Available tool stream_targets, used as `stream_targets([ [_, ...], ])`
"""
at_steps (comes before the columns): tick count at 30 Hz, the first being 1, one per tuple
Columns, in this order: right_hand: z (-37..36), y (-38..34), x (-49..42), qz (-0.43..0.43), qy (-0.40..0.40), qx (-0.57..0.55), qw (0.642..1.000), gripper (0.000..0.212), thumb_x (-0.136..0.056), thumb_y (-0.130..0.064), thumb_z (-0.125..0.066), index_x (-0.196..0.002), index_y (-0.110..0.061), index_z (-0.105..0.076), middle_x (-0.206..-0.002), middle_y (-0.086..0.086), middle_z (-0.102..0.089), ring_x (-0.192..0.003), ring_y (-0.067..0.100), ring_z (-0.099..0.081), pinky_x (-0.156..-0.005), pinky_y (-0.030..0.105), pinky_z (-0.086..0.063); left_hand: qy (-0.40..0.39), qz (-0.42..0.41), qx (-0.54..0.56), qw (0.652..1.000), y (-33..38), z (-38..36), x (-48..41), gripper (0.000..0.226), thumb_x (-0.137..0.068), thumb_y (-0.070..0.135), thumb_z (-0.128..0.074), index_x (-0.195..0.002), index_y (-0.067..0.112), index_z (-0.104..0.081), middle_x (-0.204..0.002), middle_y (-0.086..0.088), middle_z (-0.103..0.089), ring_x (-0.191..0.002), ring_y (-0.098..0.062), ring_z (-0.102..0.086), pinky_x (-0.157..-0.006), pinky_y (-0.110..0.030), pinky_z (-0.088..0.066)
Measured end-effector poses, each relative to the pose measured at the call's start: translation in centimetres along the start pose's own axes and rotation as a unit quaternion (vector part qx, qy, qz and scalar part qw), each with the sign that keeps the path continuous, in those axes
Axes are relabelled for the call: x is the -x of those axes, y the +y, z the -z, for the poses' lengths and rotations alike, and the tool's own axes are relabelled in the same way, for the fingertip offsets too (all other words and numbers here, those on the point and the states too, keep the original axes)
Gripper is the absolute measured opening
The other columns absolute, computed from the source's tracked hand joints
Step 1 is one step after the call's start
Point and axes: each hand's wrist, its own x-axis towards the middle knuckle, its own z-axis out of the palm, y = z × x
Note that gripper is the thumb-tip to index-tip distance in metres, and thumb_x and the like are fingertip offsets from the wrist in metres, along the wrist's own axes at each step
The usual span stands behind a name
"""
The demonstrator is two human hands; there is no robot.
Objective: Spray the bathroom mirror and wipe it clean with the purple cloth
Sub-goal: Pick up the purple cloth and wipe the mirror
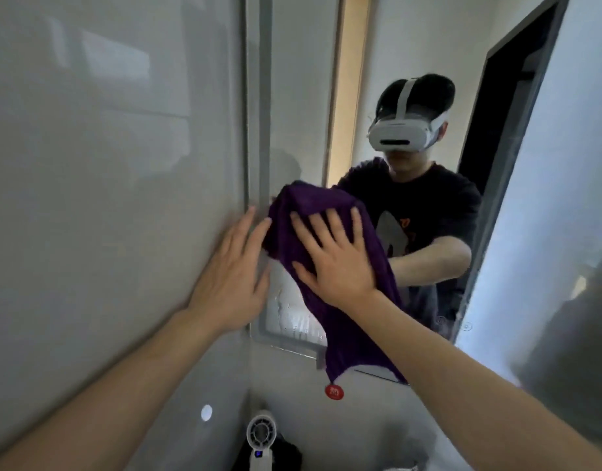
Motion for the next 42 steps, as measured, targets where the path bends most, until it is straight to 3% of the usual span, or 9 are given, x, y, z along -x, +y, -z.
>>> stream_targets([
  [8, -7.8, -3.1, 9.5, 0.235, -0.181, 0.088, 0.951, 0.077, -0.070, -0.057, -0.081, -0.137, -0.025, -0.061, -0.136, 0.000, -0.065, -0.131, 0.024, -0.055, -0.125, 0.047, 0.010, -0.084, -0.006, -0.073, 0.994, -0.8, -3.3, -0.4, 0.085, -0.096, 0.024, -0.044, -0.155, 0.034, 0.016, -0.162, 0.001, 0.029, -0.153, -0.020, 0.013, -0.124, -0.040, -0.002],
  [15, -7.6, 4.4, 15.5, 0.307, -0.178, 0.128, 0.926, 0.069, -0.085, -0.047, -0.067, -0.146, -0.021, -0.047, -0.140, 0.001, -0.062, -0.137, 0.025, -0.034, -0.125, 0.046, 0.008, -0.081, 0.001, -0.072, 0.994, -1.2, -4.8, -0.5, 0.097, -0.089, 0.017, -0.051, -0.154, 0.032, 0.018, -0.161, -0.001, 0.032, -0.152, -0.020, 0.016, -0.125, -0.040, -0.004],
  [19, -3.6, 9.8, 15.6, 0.246, -0.155, 0.102, 0.951, 0.054, -0.096, -0.044, -0.037, -0.145, -0.023, -0.048, -0.130, 0.002, -0.068, -0.131, 0.025, -0.039, -0.126, 0.045, 0.006, -0.072, 0.007, -0.058, 0.996, -1.2, -5.3, -0.5, 0.097, -0.086, 0.016, -0.052, -0.155, 0.032, 0.014, -0.162, -0.001, 0.029, -0.153, -0.020, 0.015, -0.125, -0.039, -0.007],
  [22, 1.6, 12.2, 11.5, 0.120, -0.060, 0.088, 0.987, 0.060, -0.097, -0.048, -0.041, -0.151, -0.025, -0.044, -0.125, 0.005, -0.066, -0.125, 0.029, -0.041, -0.122, 0.050, -0.007, -0.077, 0.024, -0.021, 0.997, -0.5, -5.1, -0.5, 0.093, -0.087, 0.010, -0.049, -0.155, 0.035, 0.009, -0.163, 0.004, 0.027, -0.153, -0.018, 0.014, -0.125, -0.042, -0.012],
  [27, 5.1, 8.8, 1.2, 0.007, 0.020, 0.084, 0.996, 0.076, -0.096, -0.059, -0.042, -0.160, -0.026, -0.018, -0.153, 0.010, -0.042, -0.144, 0.035, -0.030, -0.122, 0.055, 0.008, 0.025, 0.087, 0.197, 0.976, 0.5, -2.3, -0.8, 0.077, -0.081, -0.002, -0.038, -0.152, 0.027, -0.031, -0.166, 0.010, -0.012, -0.151, -0.011, -0.014, -0.123, -0.039, -0.021],
  [31, 2.9, 1.7, -4.0, 0.000, 0.033, 0.051, 0.998, 0.077, -0.096, -0.056, -0.043, -0.160, -0.022, -0.018, -0.160, 0.011, -0.034, -0.148, 0.036, -0.025, -0.120, 0.057, 0.013, 0.178, 0.122, 0.250, 0.944, 1.3, 0.4, -0.6, 0.066, -0.081, 0.004, -0.034, -0.147, 0.013, -0.039, -0.161, -0.001, -0.027, -0.149, -0.008, -0.021, -0.116, -0.009, -0.012],
  [34, -0.7, -3.9, -3.5, 0.069, 0.016, -0.006, 0.997, 0.075, -0.093, -0.049, -0.053, -0.157, -0.017, -0.030, -0.158, 0.011, -0.038, -0.148, 0.034, -0.027, -0.121, 0.053, 0.014, 0.185, 0.089, 0.214, 0.955, 1.2, 1.1, 0.6, 0.061, -0.087, 0.007, -0.040, -0.147, 0.013, -0.039, -0.162, -0.001, -0.025, -0.150, -0.008, -0.020, -0.115, -0.007, -0.012],
  [37, -4.7, -7.2, -0.5, 0.115, -0.031, -0.012, 0.993, 0.069, -0.093, -0.047, -0.055, -0.152, -0.015, -0.040, -0.155, 0.009, -0.044, -0.147, 0.032, -0.026, -0.123, 0.052, 0.014, 0.133, 0.058, 0.166, 0.975, 0.8, 0.7, 1.0, 0.060, -0.089, 0.012, -0.039, -0.149, 0.017, -0.036, -0.164, 0.002, -0.019, -0.151, -0.008, -0.014, -0.117, -0.011, -0.011],
  [42, -10.7, -7.2, 6.8, 0.265, -0.135, 0.029, 0.954, 0.072, -0.085, -0.032, -0.071, -0.150, -0.019, -0.045, -0.157, 0.007, -0.043, -0.148, 0.033, -0.032, -0.122, 0.052, 0.011, 0.016, 0.021, 0.060, 0.998, 0.7, -3.4, 1.2, 0.066, -0.096, 0.021, -0.042, -0.155, 0.035, -0.016, -0.166, 0.014, 0.008, -0.153, -0.011, -0.004, -0.121, -0.043, -0.025],
])
